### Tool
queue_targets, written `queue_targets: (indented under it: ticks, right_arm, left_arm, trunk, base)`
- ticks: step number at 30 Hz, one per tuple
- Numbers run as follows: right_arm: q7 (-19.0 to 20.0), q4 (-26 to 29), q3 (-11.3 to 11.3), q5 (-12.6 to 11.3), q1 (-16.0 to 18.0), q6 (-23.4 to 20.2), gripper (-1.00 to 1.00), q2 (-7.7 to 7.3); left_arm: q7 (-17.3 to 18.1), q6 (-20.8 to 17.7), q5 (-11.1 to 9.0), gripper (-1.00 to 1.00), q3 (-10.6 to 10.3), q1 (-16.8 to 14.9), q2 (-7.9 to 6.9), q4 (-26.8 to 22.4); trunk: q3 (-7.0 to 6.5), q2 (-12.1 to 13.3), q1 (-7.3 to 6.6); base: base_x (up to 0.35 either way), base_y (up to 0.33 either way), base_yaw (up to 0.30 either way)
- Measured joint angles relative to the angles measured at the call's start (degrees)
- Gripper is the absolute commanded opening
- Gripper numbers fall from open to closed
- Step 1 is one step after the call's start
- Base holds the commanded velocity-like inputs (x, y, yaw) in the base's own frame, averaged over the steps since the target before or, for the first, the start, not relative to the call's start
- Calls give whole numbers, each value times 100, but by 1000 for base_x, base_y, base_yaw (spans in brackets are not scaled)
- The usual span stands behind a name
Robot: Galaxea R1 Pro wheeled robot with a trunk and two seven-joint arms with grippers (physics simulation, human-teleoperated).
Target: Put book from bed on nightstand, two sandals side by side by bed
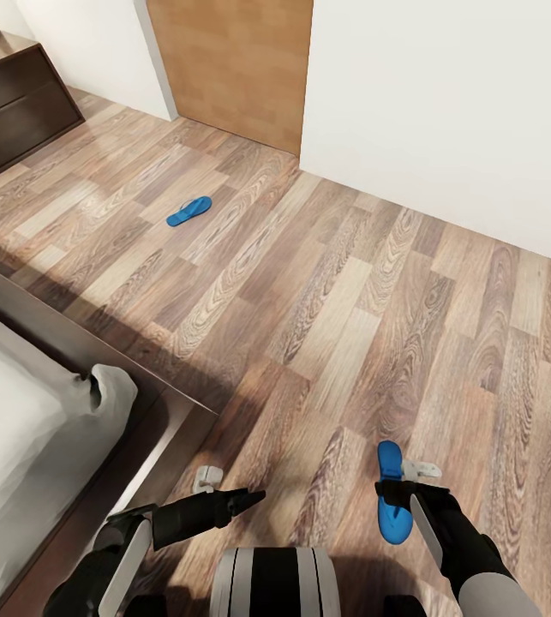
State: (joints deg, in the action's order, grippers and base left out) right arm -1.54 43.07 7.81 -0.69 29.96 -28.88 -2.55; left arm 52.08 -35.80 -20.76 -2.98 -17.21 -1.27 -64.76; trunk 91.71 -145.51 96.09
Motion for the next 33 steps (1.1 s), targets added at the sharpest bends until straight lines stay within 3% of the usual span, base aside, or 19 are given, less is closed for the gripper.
queue_targets:
  ticks: [4, 23, 29, 30, 33]
  right_arm:
    - [0, 0, -3, 0, 0, 0, 100, 0]
    - [-2, 0, -2, 1, 0, 0, 100, 0]
    - [-2, 0, -3, 0, -1, 0, 100, 0]
    - [-3, 0, -2, 0, -1, 0, -100, 0]
    - [-2, 0, -5, 10, 0, 0, -100, 0]
  left_arm:
    - [1, 0, 0, 100, 0, 0, 0, 0]
    - [3, -1, 1, 100, 0, 0, 0, 0]
    - [4, -1, 0, 100, 0, 0, 0, 0]
    - [4, 0, 0, 100, 0, 0, 0, 0]
    - [4, 0, 0, 100, 0, 0, 0, -2]
  trunk:
    - [0, 0, 0]
    - [420, -25, 49]
    - [421, -25, 49]
    - [421, -25, 49]
    - [421, -25, 49]
  base:
    - [0, 0, 0]
    - [0, 0, 0]
    - [0, 0, 0]
    - [0, 0, 0]
    - [0, 0, 0]
